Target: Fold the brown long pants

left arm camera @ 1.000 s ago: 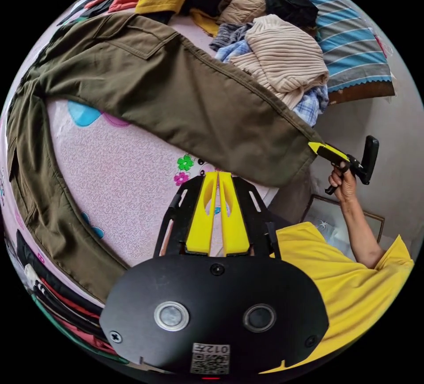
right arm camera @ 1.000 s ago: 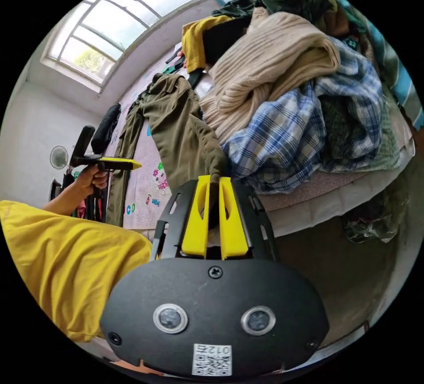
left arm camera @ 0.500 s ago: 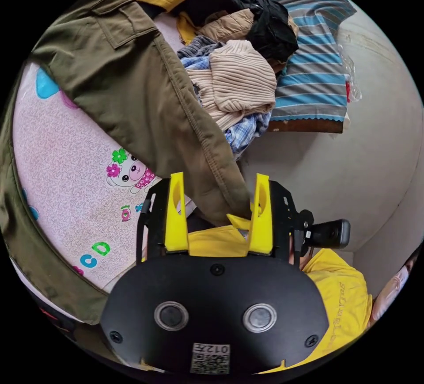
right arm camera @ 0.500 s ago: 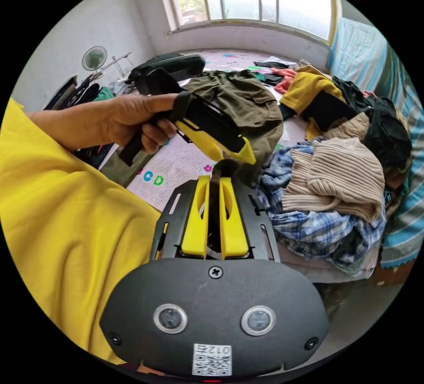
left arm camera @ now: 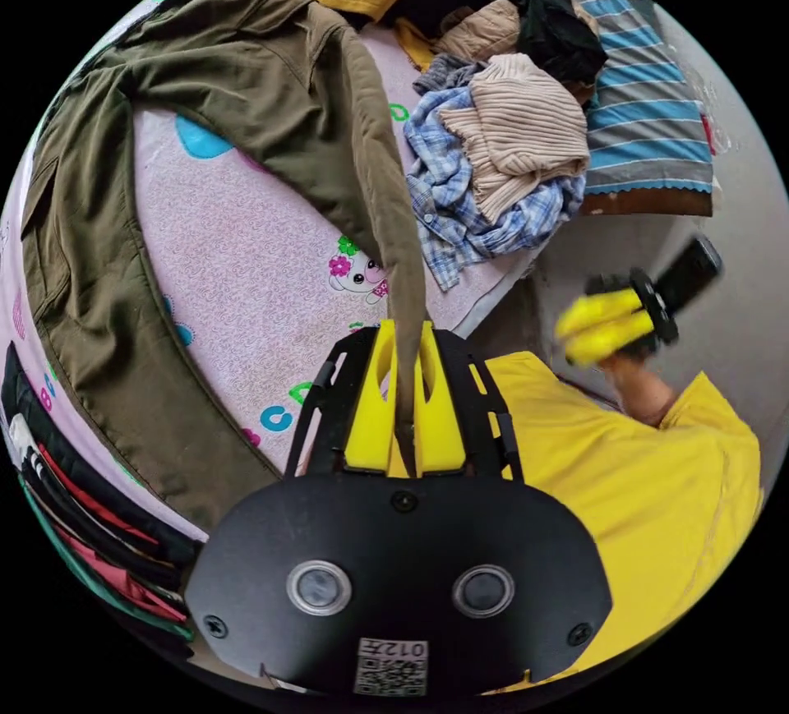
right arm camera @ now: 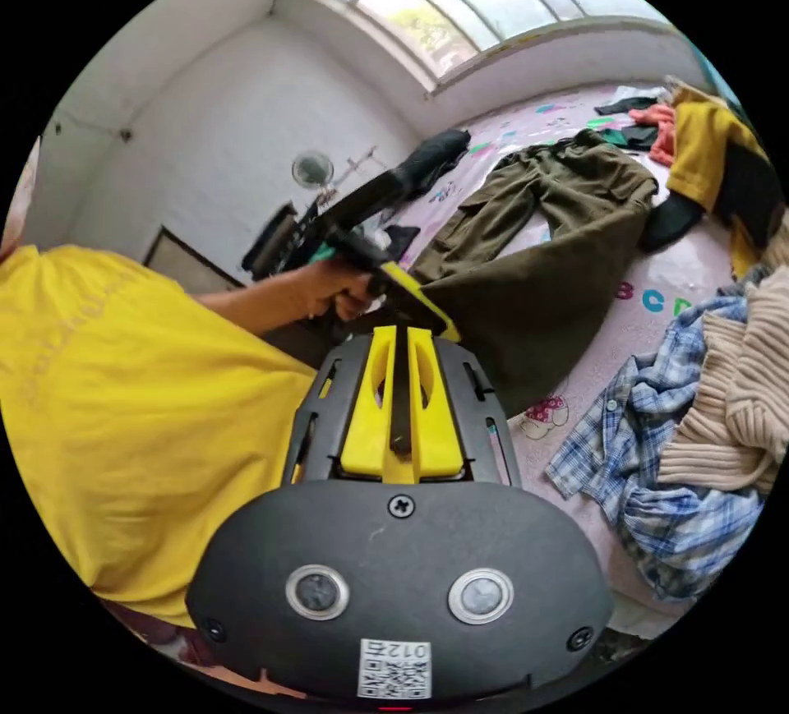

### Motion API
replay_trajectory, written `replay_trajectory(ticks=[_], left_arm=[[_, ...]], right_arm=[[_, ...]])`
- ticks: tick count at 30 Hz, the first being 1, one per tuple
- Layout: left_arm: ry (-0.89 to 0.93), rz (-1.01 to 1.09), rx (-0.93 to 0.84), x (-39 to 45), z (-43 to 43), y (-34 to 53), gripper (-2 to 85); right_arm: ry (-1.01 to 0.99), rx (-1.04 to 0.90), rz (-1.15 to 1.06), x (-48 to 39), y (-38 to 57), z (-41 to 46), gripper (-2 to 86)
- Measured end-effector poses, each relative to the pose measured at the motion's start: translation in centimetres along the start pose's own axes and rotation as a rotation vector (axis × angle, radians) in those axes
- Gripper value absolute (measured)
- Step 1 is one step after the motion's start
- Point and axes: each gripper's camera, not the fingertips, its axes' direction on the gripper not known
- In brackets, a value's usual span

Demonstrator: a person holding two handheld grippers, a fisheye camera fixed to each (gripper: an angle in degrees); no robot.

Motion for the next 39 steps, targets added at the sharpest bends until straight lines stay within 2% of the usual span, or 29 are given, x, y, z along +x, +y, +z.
replay_trajectory(ticks=[5, 12, 15, 18, 25, 29, 30, 33, 35, 39], left_arm=[[-0.091, -0.029, 0.005, 0.6, -2.3, 4.0, 4.0], [-0.264, 0.09, -0.044, 1.8, -4.3, 7.4, 4.7], [-0.253, 0.134, -0.043, 0.9, -4.5, 8.5, 4.9], [-0.206, 0.143, -0.03, -0.5, -4.1, 9.6, 4.9], [-0.185, 0.153, -0.01, -2.8, -1.8, 13.5, 4.7], [-0.175, 0.138, 0.0, -3.9, -0.7, 15.8, 4.6], [-0.172, 0.135, 0.007, -4.2, -0.4, 16.7, 4.5], [-0.168, 0.123, 0.031, -4.9, 0.0, 19.1, 4.4], [-0.15, 0.124, 0.057, -5.4, -0.1, 20.9, 4.3], [-0.075, 0.075, 0.154, -8.2, -1.2, 27.1, 3.7]], right_arm=[[0.057, 0.004, 0.084, 12.0, -6.6, 1.1, 6.0], [0.078, 0.01, 0.351, 29.2, -17.7, 8.1, 13.5], [0.053, 0.039, 0.498, 35.5, -20.1, 11.6, 15.6], [0.141, 0.057, 0.581, 40.6, -22.5, 14.1, 17.0], [0.265, -0.021, 0.624, 50.2, -27.1, 20.6, 17.9], [0.204, -0.112, 0.596, 53.1, -27.3, 25.6, 13.7], [0.119, -0.103, 0.6, 53.8, -27.0, 26.9, 10.4], [0.097, -0.011, 0.606, 53.4, -25.8, 27.7, 4.1], [0.103, 0.041, 0.574, 51.8, -25.7, 27.9, 2.7], [0.189, 0.028, 0.353, 43.6, -29.7, 30.7, 1.5]])
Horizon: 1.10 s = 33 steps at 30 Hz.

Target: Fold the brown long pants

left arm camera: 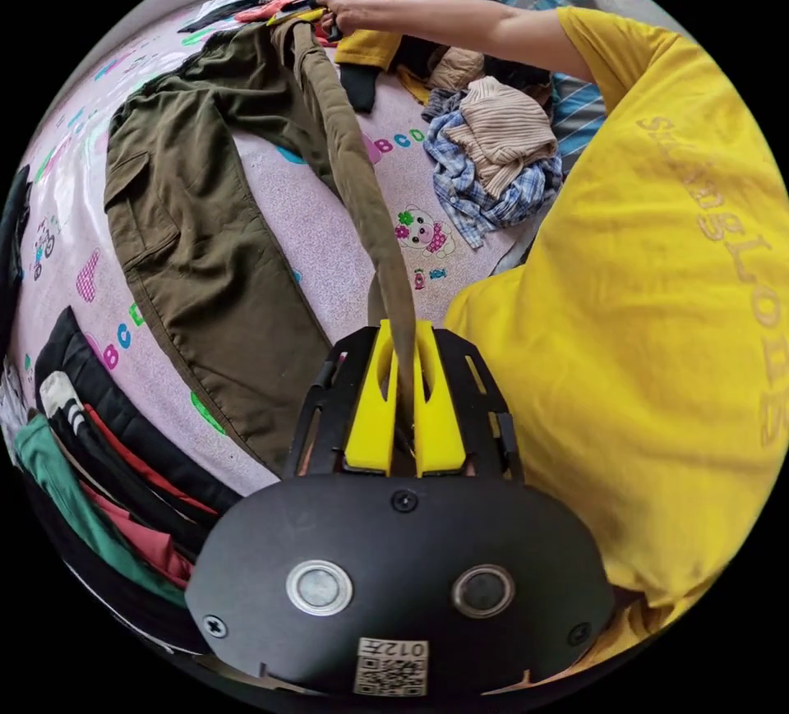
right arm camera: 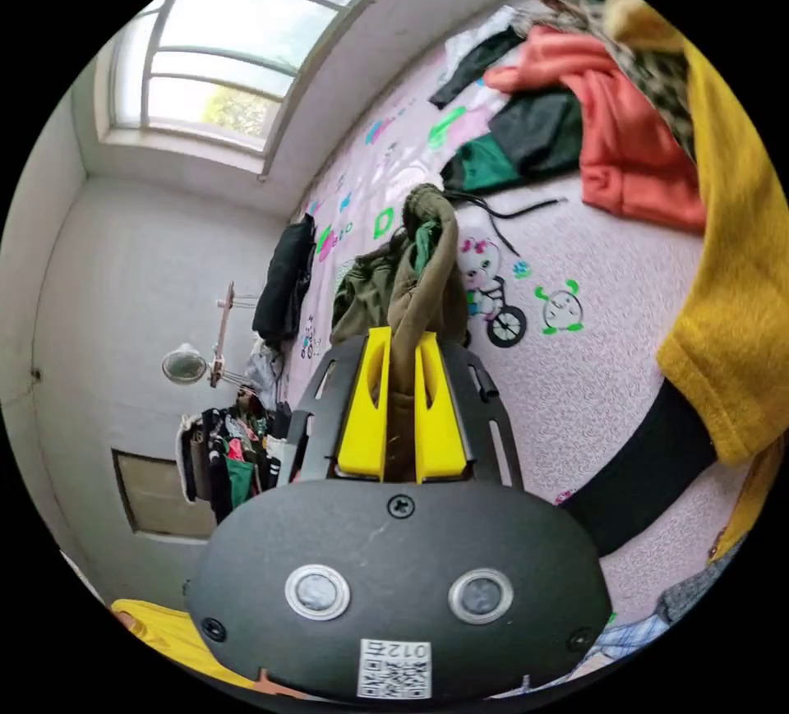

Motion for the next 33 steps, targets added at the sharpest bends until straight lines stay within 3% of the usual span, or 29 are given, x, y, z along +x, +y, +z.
replay_trajectory(ticks=[5, 7, 10, 12, 16, 23, 28, 33], left_arm=[[0.116, -0.222, 0.174, -4.6, -1.6, 11.3, 2.9], [0.192, -0.35, 0.224, -7.0, 0.0, 17.6, 2.4], [0.274, -0.531, 0.191, -10.7, 6.1, 25.0, 1.9], [0.294, -0.65, 0.144, -12.9, 10.7, 28.7, 2.0], [0.352, -0.741, 0.176, -15.6, 16.3, 33.9, 1.8], [0.413, -0.662, 0.177, -14.6, 18.4, 37.2, 1.9], [0.539, -0.619, 0.292, -12.4, 18.9, 40.8, 2.2], [0.678, -0.603, 0.407, -10.3, 20.1, 43.7, 2.7]], right_arm=[[0.147, -0.11, -0.254, -15.1, -0.9, 8.6, 2.7], [0.234, -0.242, -0.358, -20.9, 0.4, 17.2, 5.0], [0.313, -0.477, -0.43, -24.1, 4.1, 28.5, 7.6], [0.287, -0.468, -0.413, -24.5, 6.9, 31.2, 6.7], [0.033, -0.392, -0.314, -21.4, 11.9, 29.5, 3.9], [-0.082, -0.393, -0.232, -13.6, 22.9, 22.2, 3.4], [-0.143, -0.725, -0.283, -11.8, 39.1, 24.6, 5.7], [-0.225, -0.932, -0.206, -10.7, 51.0, 27.9, 8.7]])
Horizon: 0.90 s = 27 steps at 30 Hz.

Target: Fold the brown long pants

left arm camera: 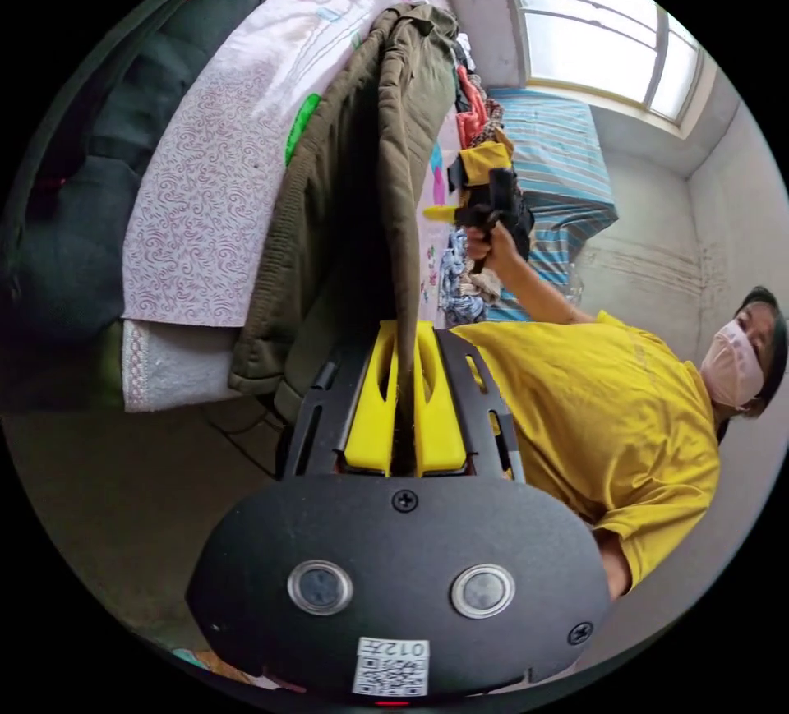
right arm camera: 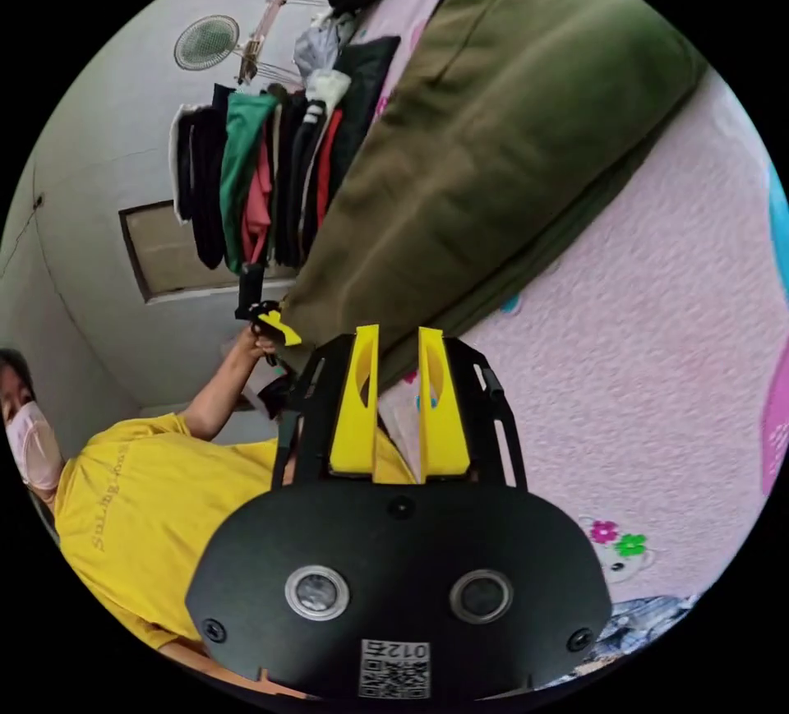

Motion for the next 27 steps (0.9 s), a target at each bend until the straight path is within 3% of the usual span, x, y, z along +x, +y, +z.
replay_trajectory(ticks=[5, 9, 11, 13, 14, 15, 16, 19, 24, 27], left_arm=[[0.11, 0.041, 0.06, 1.1, 0.6, 3.2, 3.5], [0.301, 0.109, 0.138, 3.4, 1.3, 5.1, 3.9], [0.394, 0.154, 0.174, 4.4, 1.5, 5.7, 4.0], [0.371, 0.163, 0.171, 4.1, 1.8, 6.5, 4.2], [0.319, 0.126, 0.168, 3.5, 1.8, 6.8, 4.2], [0.148, 0.016, 0.152, 1.7, 2.0, 7.6, 4.3], [-0.094, -0.113, 0.128, -0.1, 2.1, 8.7, 4.4], [-0.46, -0.293, 0.19, -2.0, 1.9, 12.8, 4.8], [-0.387, -0.369, 0.493, -2.3, 2.4, 21.9, 6.3], [-0.116, -0.444, 0.674, -4.2, 5.3, 27.7, 8.4]], right_arm=[[-0.255, 0.009, 0.067, 1.2, 2.7, 5.8, 12.3], [-0.412, 0.08, 0.061, 1.8, 3.7, 8.1, 13.8], [-0.524, 0.131, 0.041, 1.8, 4.1, 8.3, 13.3], [-0.665, 0.235, -0.028, 1.1, 5.0, 7.6, 6.9], [-0.639, 0.271, -0.033, 0.8, 5.4, 7.3, 6.1], [-0.515, 0.294, 0.003, 0.2, 6.0, 6.9, 4.5], [-0.35, 0.258, 0.066, -0.2, 6.3, 7.1, 3.7], [-0.102, 0.126, 0.126, -0.5, 6.9, 9.1, 2.8], [-0.122, 0.13, 0.172, -0.5, 8.5, 10.0, 2.4], [-0.078, 0.125, 0.162, -1.5, 8.8, 10.3, 2.4]])
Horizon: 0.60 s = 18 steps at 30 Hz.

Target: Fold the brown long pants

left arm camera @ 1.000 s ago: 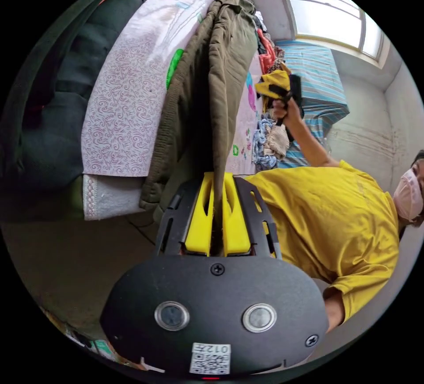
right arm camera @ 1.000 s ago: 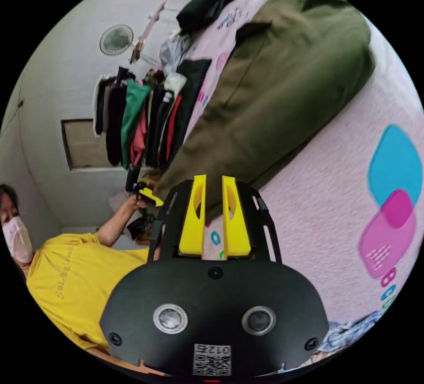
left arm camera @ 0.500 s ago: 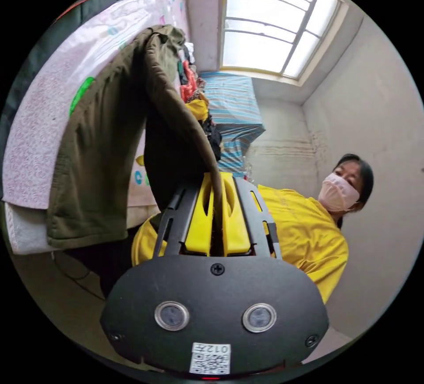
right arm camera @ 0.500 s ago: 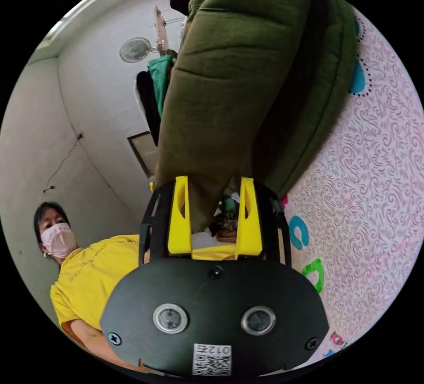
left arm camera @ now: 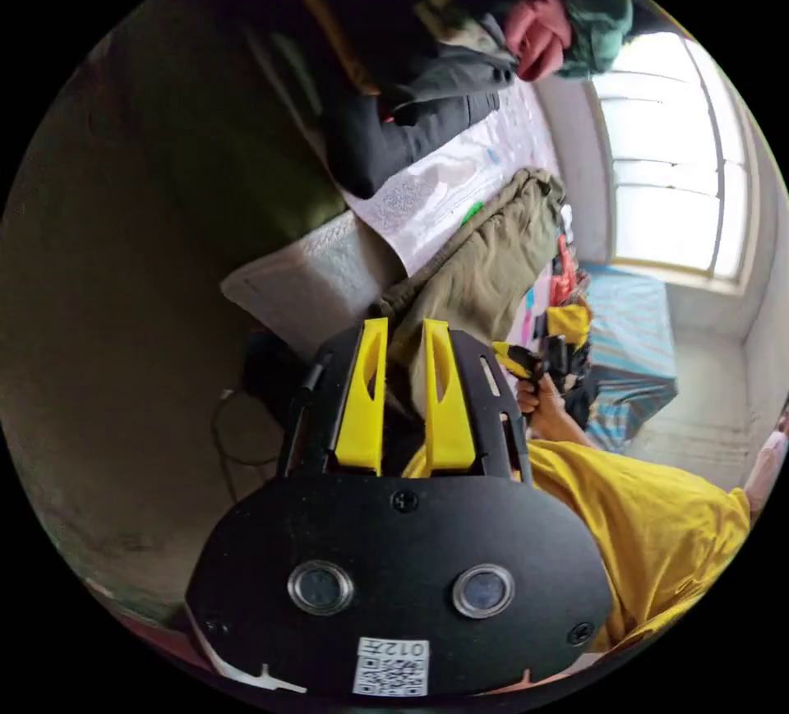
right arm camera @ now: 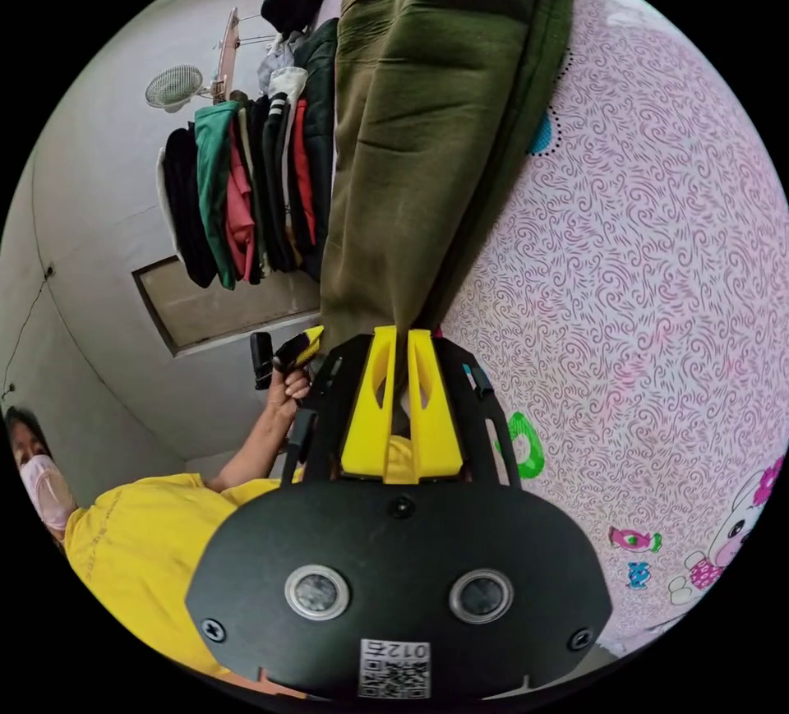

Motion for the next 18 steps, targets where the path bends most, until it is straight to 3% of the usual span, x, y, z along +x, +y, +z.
replay_trajectory(ticks=[1, 4, 13, 18], left_arm=[[0.107, -0.062, 0.049, -1.7, 0.2, 2.1, 9.5], [0.163, -0.153, 0.105, -4.6, 1.2, 6.4, 12.0], [0.288, -0.079, 0.066, -4.5, 6.7, 8.8, 14.8], [0.099, -0.129, -0.019, -3.2, 7.4, 7.9, 9.0]], right_arm=[[0.01, -0.005, -0.006, -0.4, 0.1, 0.1, 2.3], [0.012, -0.02, -0.022, -1.3, 0.2, 0.1, 2.3], [-0.037, -0.03, -0.025, -3.3, 0.9, -0.8, 2.2], [-0.039, -0.033, -0.033, -4.4, 1.6, -1.4, 2.2]])
